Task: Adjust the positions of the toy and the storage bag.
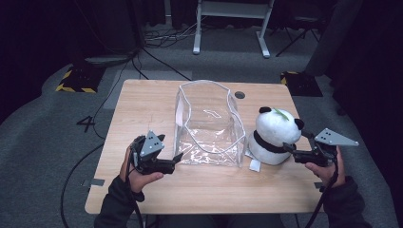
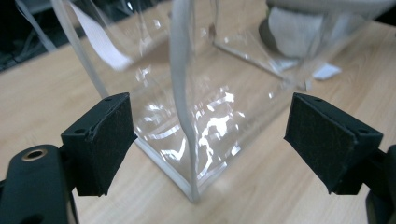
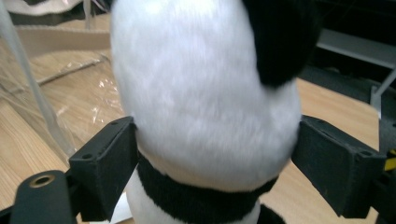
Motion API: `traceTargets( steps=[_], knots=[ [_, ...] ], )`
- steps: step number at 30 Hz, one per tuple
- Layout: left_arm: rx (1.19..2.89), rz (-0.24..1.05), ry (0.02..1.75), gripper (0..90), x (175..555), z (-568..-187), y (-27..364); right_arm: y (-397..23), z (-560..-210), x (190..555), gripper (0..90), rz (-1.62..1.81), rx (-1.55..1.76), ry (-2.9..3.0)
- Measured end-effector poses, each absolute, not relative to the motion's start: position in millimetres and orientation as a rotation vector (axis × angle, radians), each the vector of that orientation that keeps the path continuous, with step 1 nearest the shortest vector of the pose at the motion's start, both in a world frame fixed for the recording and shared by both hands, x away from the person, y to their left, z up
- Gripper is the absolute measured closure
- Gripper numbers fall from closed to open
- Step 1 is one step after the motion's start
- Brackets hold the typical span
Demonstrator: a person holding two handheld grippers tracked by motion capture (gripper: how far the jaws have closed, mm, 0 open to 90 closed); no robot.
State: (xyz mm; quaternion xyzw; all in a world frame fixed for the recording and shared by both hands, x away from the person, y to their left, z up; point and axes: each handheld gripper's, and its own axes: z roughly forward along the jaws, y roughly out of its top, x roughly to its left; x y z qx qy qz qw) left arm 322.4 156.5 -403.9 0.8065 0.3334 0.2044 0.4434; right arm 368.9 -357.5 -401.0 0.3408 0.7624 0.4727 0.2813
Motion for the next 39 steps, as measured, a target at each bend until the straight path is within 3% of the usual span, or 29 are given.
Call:
traceTargets(
  steps=[8, 12, 18, 24, 28, 31, 39],
  knots=[
    [2.134, 0.442, 0.888, 16.0, 318.9, -468.4, 158.3, -360.3, -381.3, 382.2, 15.0, 1.272, 0.903, 2.049],
    [2.164, 0.43, 0.903, 15.9, 318.1, -483.0, 161.2, -359.9, -377.0, 388.7, 14.2, 1.281, 0.899, 2.069],
    [2.174, 0.401, 0.953, 16.3, 316.2, -499.2, 170.5, -345.6, -378.5, 402.5, 5.0, 1.191, 0.914, 2.14],
    [2.165, 0.384, 0.964, 16.3, 316.2, -505.0, 173.6, -337.1, -382.3, 408.4, 4.0, 1.155, 0.922, 2.156],
    [2.172, 0.383, 0.97, 16.3, 316.8, -508.5, 175.9, -335.1, -384.3, 411.2, 10.1, 1.142, 0.936, 2.161],
    [2.176, 0.378, 0.99, 16.5, 317.6, -512.1, 178.3, -336.6, -383.9, 412.8, 21.6, 1.134, 0.945, 2.172],
    [2.183, 0.382, 1.042, 18.6, 320.0, -516.3, 181.5, -343.2, -383.9, 412.3, 38.2, 1.142, 0.958, 2.162]
  ],
)
